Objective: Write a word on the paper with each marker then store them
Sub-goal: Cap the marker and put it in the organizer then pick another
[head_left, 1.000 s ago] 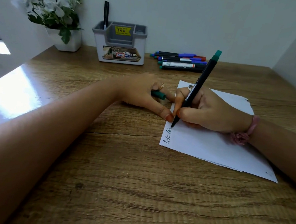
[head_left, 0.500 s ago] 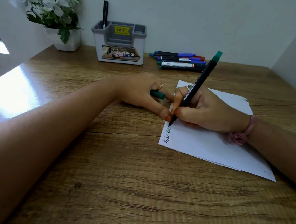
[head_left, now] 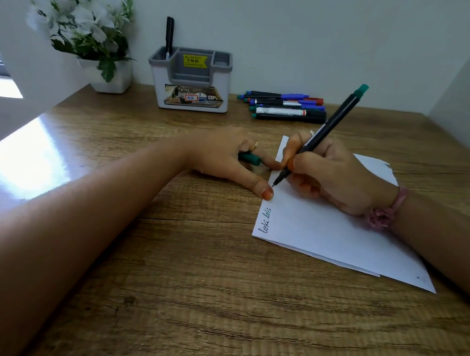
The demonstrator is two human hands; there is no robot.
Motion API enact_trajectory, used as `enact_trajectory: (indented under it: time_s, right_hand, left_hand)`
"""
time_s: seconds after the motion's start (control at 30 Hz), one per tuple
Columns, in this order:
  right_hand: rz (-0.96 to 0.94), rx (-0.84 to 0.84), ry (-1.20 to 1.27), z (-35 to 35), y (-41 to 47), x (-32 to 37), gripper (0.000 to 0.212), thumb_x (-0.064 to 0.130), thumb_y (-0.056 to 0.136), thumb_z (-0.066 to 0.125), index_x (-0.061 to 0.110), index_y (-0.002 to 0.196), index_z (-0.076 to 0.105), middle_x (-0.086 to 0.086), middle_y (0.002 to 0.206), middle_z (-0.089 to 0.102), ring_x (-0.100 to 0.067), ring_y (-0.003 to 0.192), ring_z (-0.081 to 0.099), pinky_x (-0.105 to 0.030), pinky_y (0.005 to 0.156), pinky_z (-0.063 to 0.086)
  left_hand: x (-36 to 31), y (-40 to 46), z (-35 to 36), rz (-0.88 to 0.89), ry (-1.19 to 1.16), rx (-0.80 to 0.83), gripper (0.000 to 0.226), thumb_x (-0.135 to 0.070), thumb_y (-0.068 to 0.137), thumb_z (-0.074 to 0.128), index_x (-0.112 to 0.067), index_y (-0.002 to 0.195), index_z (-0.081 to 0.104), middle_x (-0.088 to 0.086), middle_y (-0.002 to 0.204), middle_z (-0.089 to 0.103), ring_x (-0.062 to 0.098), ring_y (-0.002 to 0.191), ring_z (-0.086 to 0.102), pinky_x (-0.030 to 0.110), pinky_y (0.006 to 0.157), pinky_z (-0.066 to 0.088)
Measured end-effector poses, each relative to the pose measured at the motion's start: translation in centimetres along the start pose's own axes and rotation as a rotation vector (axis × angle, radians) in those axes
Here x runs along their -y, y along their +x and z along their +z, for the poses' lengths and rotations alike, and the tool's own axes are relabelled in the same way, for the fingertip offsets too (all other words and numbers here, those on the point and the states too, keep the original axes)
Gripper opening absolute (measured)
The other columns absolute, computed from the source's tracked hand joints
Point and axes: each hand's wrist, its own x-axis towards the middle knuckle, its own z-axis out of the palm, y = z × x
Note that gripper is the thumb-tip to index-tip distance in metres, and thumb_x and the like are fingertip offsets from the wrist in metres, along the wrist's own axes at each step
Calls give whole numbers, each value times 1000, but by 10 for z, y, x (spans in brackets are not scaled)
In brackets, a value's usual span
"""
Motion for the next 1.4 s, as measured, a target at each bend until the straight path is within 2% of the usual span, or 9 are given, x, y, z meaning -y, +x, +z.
enact_trajectory:
  time_s: [0.1, 0.2, 0.37, 0.57, 0.83, 1.03, 1.17, 1.27, 1.4]
  right_hand:
    - [-49, -95, 105, -5, 5, 8, 10, 6, 74, 47, 14, 70, 52, 2, 53, 43, -8, 43, 38, -19, 39, 31]
    - [-142, -138, 30, -14, 6, 17, 10, 3, 75, 46, 11, 75, 52, 9, 50, 48, -8, 45, 40, -19, 43, 34]
    - [-58, -86, -33, -23, 2, 25, 27, 15, 73, 38, 8, 81, 63, -5, 68, 66, -14, 62, 58, -22, 55, 41]
    - [-110, -83, -149, -22, -5, 24, 7, 12, 78, 51, 9, 84, 52, -9, 73, 73, -13, 64, 65, -20, 54, 48]
    - [-107, -110, -214, -14, -6, 21, 21, -4, 84, 61, 12, 81, 49, -17, 82, 72, -13, 70, 70, -17, 59, 51]
    - [-147, -149, -286, -10, -6, 21, 20, -1, 79, 68, 13, 79, 53, -20, 77, 72, -19, 73, 72, -27, 68, 57]
    - [-210, -196, -271, -10, -6, 23, 16, 14, 70, 76, 6, 78, 64, -10, 72, 73, -24, 63, 71, -30, 56, 57]
    - [-232, -252, -220, -16, -6, 26, 16, 12, 68, 77, 5, 81, 71, -4, 63, 70, -15, 51, 64, -21, 46, 50]
    - [-136, -123, -141, -21, -8, 26, 24, 18, 74, 67, 13, 97, 72, -10, 79, 74, -24, 70, 71, -25, 62, 56]
  left_hand:
    - [-3, -2, 0, -22, 21, 1, 55, -64, 61, 61, -57, 114, 47, -25, 91, 49, -4, 81, 45, 18, 65, 29]
    - [-1, -3, 2, -23, -49, -5, 56, -71, 59, 66, -66, 110, 43, -17, 121, 51, -2, 102, 46, 14, 77, 31]
    - [0, -7, 3, -12, -143, -38, 70, -65, 58, 73, -55, 122, 47, -14, 139, 43, 5, 123, 41, 20, 94, 34]
    - [-1, -10, 0, -14, -222, -73, 40, -52, 68, 73, -55, 101, 51, -36, 105, 49, -14, 98, 46, 16, 80, 34]
    - [-7, -12, -1, 27, -212, -56, 31, -34, 78, 70, -50, 98, 52, -41, 94, 48, -30, 85, 43, 3, 72, 32]
    - [-9, -10, 0, 56, -162, -72, 41, -44, 77, 70, -51, 111, 48, -36, 101, 51, -14, 93, 48, 15, 77, 34]
    - [-5, -9, 0, 43, -156, -127, 28, -55, 75, 63, -48, 100, 55, -20, 89, 58, -3, 79, 51, 22, 68, 35]
    - [-5, -9, -1, 81, -242, -193, 29, -58, 76, 58, -39, 97, 58, -10, 74, 57, 1, 65, 48, 25, 65, 36]
    - [-5, -11, -3, 102, -293, -196, 29, -53, 78, 59, -37, 101, 54, -20, 61, 53, 0, 58, 47, 26, 62, 37]
